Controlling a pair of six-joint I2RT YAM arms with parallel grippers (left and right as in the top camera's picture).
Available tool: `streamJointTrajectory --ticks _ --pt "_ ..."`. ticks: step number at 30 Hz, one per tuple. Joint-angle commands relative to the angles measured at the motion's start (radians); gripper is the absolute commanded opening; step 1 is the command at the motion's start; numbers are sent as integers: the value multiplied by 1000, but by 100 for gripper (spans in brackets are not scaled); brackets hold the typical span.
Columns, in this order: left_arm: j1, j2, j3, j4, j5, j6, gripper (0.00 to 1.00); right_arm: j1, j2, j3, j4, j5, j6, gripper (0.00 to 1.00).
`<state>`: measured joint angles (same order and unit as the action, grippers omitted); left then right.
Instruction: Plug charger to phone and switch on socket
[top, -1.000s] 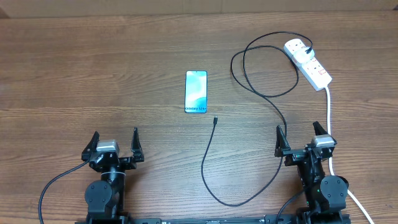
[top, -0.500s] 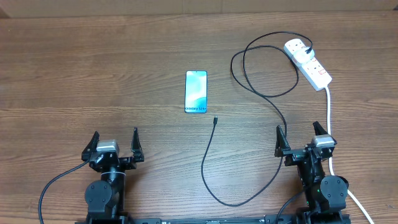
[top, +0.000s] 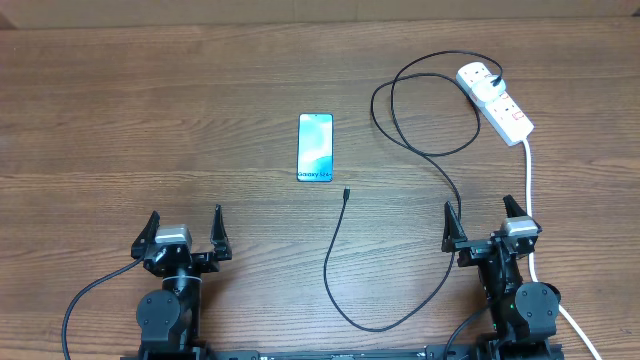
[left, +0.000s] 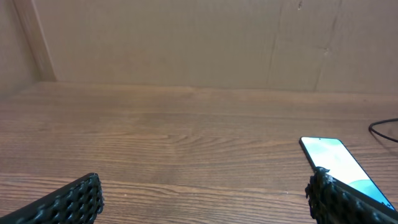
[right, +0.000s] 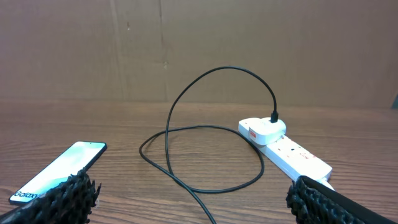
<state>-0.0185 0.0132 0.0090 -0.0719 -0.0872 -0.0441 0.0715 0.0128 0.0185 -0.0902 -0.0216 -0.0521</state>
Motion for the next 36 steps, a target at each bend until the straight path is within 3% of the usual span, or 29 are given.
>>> streamJointTrajectory --ticks 1,27,29,33,36 --pt "5 -9 -4 1 6 22 100 -6 -10 -10 6 2 -2 100" --pt "5 -8 -4 1 11 21 100 -6 -10 -10 6 2 -2 100" --pt "5 -9 -4 0 33 -14 100 -6 -10 -10 6 2 -2 100" --pt "5 -8 -4 9 214 -245 100 -6 -10 -10 6 2 -2 100" --pt "5 -8 -4 49 219 -374 100 -6 -10 -10 6 2 -2 100"
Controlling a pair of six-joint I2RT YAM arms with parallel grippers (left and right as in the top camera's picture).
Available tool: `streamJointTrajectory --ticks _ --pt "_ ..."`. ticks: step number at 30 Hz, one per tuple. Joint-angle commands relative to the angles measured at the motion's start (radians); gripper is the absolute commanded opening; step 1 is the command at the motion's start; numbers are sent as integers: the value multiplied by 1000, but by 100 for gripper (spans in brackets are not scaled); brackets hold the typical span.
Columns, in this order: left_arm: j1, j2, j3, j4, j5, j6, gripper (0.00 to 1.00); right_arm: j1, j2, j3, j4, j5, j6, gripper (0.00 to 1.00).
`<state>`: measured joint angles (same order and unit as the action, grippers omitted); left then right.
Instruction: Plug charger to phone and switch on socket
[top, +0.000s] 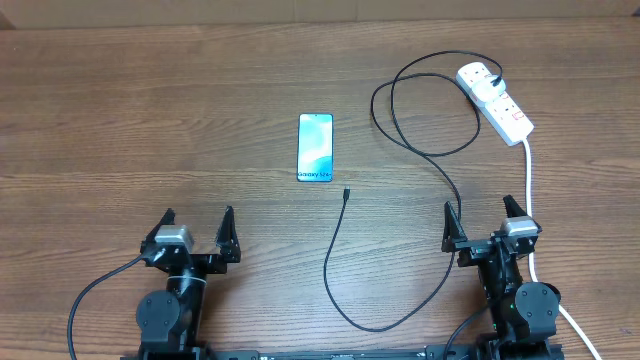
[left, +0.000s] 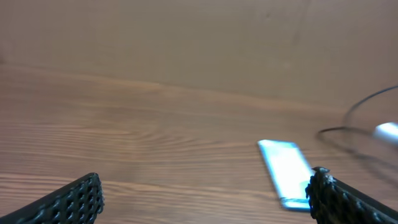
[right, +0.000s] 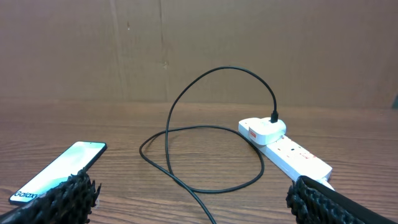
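A phone (top: 315, 147) with a lit light-blue screen lies flat mid-table, also seen in the left wrist view (left: 284, 172) and the right wrist view (right: 59, 169). A black charger cable (top: 340, 260) loops across the table; its free plug (top: 345, 194) rests just below the phone. The other end enters a white charger on the white socket strip (top: 497, 99), visible from the right wrist (right: 286, 152). My left gripper (top: 197, 225) stands open near the front left. My right gripper (top: 483, 215) stands open at front right, beside the cable.
A white mains lead (top: 528, 190) runs from the strip down past my right arm. A cardboard wall (right: 199, 50) closes off the back of the wooden table (top: 150, 120).
My left gripper has shifted a little to the right and turned, so the phone sits further left in its blurred view. The right arm, phone and cable are unchanged.
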<state>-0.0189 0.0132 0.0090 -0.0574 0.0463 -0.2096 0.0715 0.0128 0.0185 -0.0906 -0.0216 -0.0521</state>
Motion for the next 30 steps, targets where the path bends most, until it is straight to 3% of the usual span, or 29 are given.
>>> streamJointTrajectory --ticks 1,6,14,16,23,30 --pt "5 -9 -4 45 85 -247 100 -6 -10 -10 6 2 -2 100" --pt "6 -9 -4 133 102 -431 100 -6 -10 -10 6 2 -2 100" --pt "6 -9 7 486 119 -430 100 -6 -10 -10 6 2 -2 100" --pt "6 -8 41 498 114 -423 100 -6 -10 -10 6 2 -2 100" --pt "6 57 320 257 111 -246 100 -6 -10 -10 6 2 -2 100" --pt "5 368 756 -239 112 -178 100 -6 -10 -10 6 2 -2 100"
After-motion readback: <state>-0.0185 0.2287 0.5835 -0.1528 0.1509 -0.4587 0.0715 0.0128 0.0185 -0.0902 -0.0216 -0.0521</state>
